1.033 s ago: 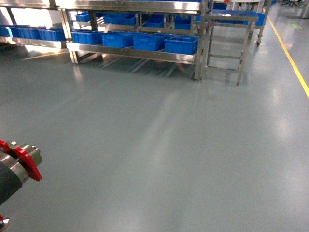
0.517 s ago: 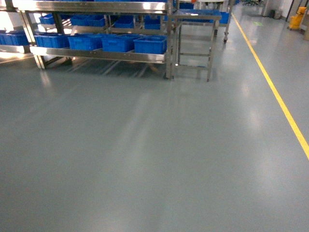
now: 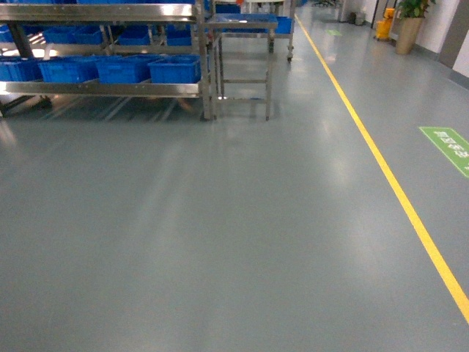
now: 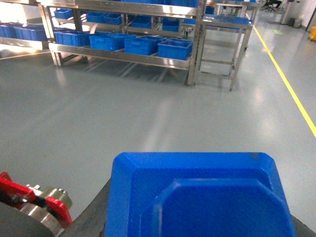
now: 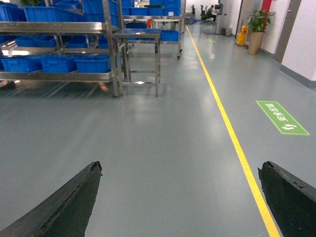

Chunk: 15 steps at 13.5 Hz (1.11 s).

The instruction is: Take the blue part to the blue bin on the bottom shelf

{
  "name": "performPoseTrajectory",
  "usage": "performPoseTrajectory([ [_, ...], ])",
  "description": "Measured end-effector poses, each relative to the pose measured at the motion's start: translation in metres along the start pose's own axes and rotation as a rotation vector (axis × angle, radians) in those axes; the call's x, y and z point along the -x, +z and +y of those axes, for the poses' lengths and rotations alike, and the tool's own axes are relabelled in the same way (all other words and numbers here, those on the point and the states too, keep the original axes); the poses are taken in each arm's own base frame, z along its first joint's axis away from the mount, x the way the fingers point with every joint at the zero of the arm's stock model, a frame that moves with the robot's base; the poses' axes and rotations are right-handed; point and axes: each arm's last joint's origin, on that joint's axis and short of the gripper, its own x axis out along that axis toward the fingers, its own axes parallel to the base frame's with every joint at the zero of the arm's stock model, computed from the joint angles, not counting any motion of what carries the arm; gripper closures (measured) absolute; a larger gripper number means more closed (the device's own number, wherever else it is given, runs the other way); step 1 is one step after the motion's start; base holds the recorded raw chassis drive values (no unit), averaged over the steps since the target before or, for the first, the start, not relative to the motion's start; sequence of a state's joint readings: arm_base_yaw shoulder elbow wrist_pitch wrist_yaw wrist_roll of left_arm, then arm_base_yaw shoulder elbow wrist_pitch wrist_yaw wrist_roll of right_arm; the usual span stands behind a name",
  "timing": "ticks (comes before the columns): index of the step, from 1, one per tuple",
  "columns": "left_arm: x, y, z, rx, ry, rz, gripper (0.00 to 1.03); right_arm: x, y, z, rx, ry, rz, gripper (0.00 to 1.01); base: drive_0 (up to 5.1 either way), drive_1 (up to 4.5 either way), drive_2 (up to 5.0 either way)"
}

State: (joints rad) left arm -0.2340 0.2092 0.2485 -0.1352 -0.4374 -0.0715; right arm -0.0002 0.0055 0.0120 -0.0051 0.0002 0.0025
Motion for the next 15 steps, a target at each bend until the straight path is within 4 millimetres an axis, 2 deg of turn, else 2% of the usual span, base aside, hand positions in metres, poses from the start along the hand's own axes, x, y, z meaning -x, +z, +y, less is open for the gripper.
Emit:
performPoseTrajectory([
  [3, 0.0000, 0.0000, 0.0000, 0.000, 0.000, 0.000, 0.60, 0.0000, 0.0000, 0.0000, 0.000, 0.000, 0.000, 0.03, -0.4, -0.43, -0.4],
  [15, 0.0000, 0.0000, 0.0000, 0.000, 0.000, 0.000, 0.60, 0.0000, 0.0002, 0.0000, 0.000, 0.000, -0.002, 0.03, 0.0, 4.10, -4.2],
])
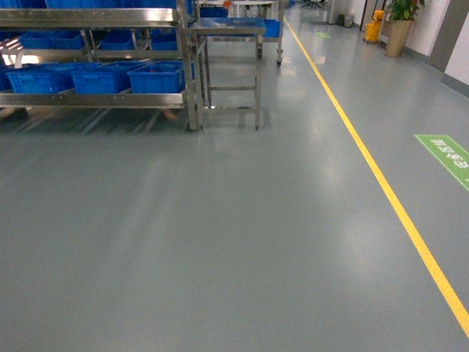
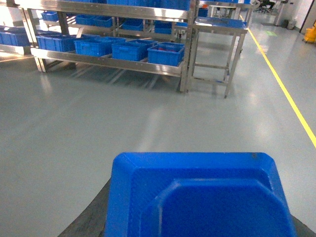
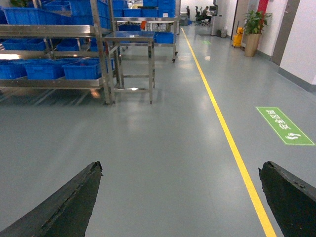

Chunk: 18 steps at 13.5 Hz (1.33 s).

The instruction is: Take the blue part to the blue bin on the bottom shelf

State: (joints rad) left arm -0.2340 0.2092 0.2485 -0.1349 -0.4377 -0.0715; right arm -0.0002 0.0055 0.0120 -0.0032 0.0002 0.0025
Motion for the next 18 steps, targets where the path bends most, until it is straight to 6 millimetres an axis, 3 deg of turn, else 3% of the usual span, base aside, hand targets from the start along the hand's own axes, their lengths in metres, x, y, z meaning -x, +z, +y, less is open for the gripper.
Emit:
performPoseTrajectory([
  [18, -0.0001, -0.0003, 0.0000, -0.001, 0.000, 0.003, 0.60, 0.0000, -0.0001, 0.0000, 0.000, 0.000, 0.001, 0.03, 0.0, 4.15, -4.2],
])
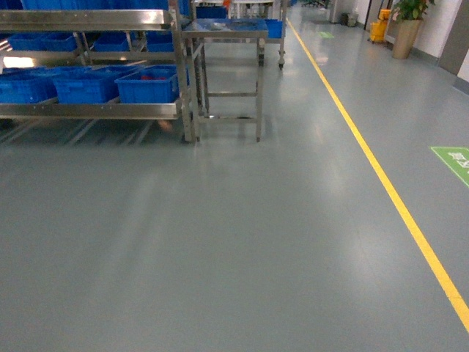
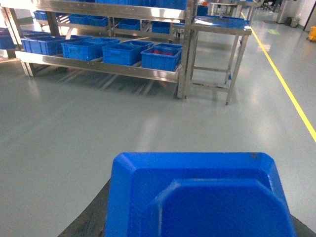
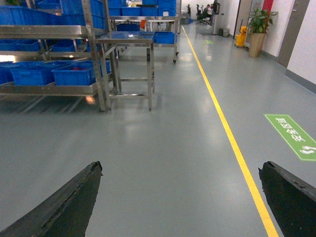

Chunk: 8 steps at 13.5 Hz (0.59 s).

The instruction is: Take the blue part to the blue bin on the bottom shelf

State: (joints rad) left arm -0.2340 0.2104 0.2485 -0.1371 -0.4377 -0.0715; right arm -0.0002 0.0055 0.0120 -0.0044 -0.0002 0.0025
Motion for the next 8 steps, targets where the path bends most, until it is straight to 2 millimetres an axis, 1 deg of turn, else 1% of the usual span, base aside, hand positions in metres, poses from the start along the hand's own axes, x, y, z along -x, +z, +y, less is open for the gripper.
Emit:
performPoseTrajectory([
  [8, 0.0001, 0.0002, 0.0000, 0.001, 0.001, -0.002, 0.60, 0.0000, -0.0001, 0.0000, 0.000, 0.000, 0.001, 0.03, 0.0, 4.15, -4.2],
])
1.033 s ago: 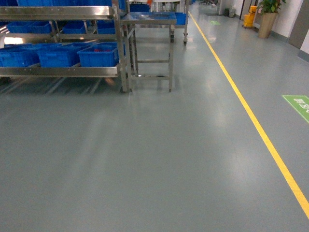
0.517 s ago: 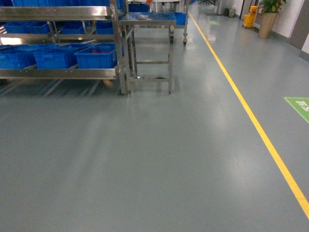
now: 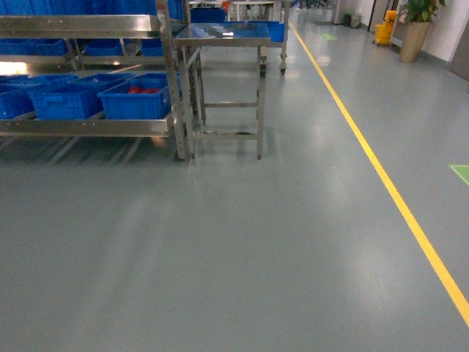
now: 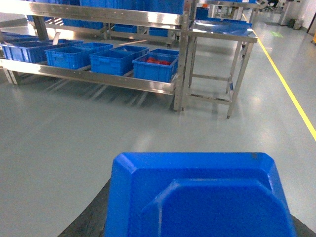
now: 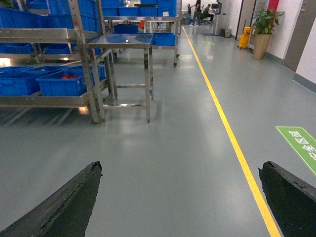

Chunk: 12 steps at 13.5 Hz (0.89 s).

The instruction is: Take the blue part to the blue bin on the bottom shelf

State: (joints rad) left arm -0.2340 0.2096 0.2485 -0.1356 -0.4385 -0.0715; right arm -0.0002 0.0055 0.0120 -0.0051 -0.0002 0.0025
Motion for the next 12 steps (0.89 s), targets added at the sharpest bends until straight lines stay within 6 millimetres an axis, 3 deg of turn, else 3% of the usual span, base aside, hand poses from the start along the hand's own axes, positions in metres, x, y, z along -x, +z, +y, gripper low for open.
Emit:
performPoseTrajectory([
  [12, 0.0001, 0.0001, -0.0001, 0.000, -0.002, -0.001, 0.60, 0.0000, 0.0002, 0.0000, 0.000, 0.000, -0.002, 0.03, 0.0, 4.15, -4.2],
])
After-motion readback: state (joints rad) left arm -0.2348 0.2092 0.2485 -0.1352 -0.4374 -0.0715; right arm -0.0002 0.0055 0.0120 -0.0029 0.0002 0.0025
